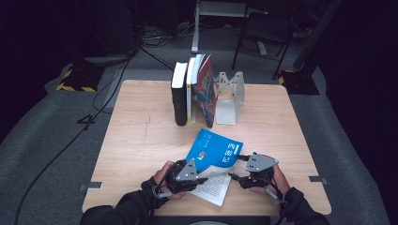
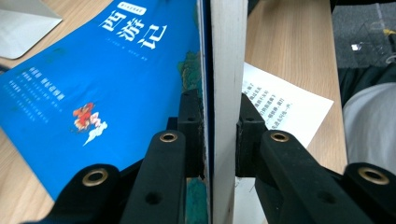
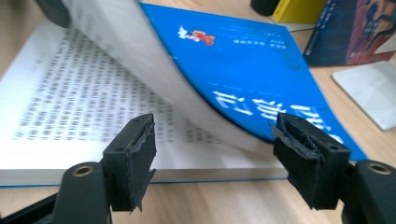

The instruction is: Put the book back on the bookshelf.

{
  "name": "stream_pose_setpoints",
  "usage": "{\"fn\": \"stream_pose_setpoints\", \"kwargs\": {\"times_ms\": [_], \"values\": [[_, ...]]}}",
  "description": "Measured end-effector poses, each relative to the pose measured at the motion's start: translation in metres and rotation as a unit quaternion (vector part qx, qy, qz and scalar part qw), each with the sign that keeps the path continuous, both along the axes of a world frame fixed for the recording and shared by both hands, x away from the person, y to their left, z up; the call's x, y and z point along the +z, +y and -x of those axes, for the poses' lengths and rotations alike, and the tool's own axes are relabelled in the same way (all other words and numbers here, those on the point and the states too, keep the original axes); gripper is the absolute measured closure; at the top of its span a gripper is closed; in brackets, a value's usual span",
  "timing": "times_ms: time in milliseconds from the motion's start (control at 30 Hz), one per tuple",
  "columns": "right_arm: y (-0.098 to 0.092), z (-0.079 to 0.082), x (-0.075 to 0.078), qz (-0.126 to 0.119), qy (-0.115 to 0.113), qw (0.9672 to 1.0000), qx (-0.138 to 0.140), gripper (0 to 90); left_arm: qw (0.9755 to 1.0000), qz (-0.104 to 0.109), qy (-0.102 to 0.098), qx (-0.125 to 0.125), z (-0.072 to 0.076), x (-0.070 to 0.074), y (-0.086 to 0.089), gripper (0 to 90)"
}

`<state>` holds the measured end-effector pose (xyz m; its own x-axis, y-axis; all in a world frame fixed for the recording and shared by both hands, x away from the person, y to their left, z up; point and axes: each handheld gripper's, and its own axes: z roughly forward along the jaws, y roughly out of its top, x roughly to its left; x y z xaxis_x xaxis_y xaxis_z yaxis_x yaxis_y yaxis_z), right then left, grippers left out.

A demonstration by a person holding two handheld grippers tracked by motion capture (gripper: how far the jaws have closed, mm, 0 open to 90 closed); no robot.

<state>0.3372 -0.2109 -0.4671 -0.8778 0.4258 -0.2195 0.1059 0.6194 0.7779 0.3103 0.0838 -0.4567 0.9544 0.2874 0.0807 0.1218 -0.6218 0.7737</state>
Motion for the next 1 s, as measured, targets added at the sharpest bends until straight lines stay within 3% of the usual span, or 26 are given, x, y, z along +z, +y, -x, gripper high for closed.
{"fn": "stream_pose_setpoints", "kwargs": {"times_ms": [133,233,433,600,700,767,867,1000], "values": [[0.000,-0.009,-0.001,0.006,-0.009,0.9998,-0.017,32.9,1.0000,0.000,-0.001,0.005,0.001,0.002,0.010,77.9],[-0.003,-0.017,-0.002,-0.010,0.001,0.9997,-0.024,32.0,0.9999,0.002,0.002,0.011,0.001,0.003,0.020,78.0],[0.000,-0.021,0.000,-0.001,-0.019,0.9994,-0.029,30.6,0.9998,-0.002,0.005,0.019,0.000,0.004,0.035,78.0],[0.002,-0.026,0.001,-0.006,-0.015,0.9995,-0.026,29.6,0.9995,0.000,0.014,0.030,-0.001,0.003,0.052,76.8],[0.007,-0.028,-0.001,0.005,-0.018,0.9996,-0.020,30.6,0.9992,-0.001,0.019,0.035,-0.001,0.002,0.058,75.6],[0.012,-0.031,-0.002,0.015,-0.017,0.9997,-0.005,38.9,0.9989,-0.008,0.020,0.041,-0.002,0.001,0.064,74.9],[0.016,-0.030,0.000,0.010,-0.015,0.9996,0.022,53.2,0.9980,-0.018,0.016,0.058,-0.001,-0.002,0.069,68.7],[0.022,-0.026,0.002,0.025,-0.037,0.9984,0.035,60.9,0.9953,-0.018,0.028,0.091,-0.001,-0.006,0.077,57.1]]}}
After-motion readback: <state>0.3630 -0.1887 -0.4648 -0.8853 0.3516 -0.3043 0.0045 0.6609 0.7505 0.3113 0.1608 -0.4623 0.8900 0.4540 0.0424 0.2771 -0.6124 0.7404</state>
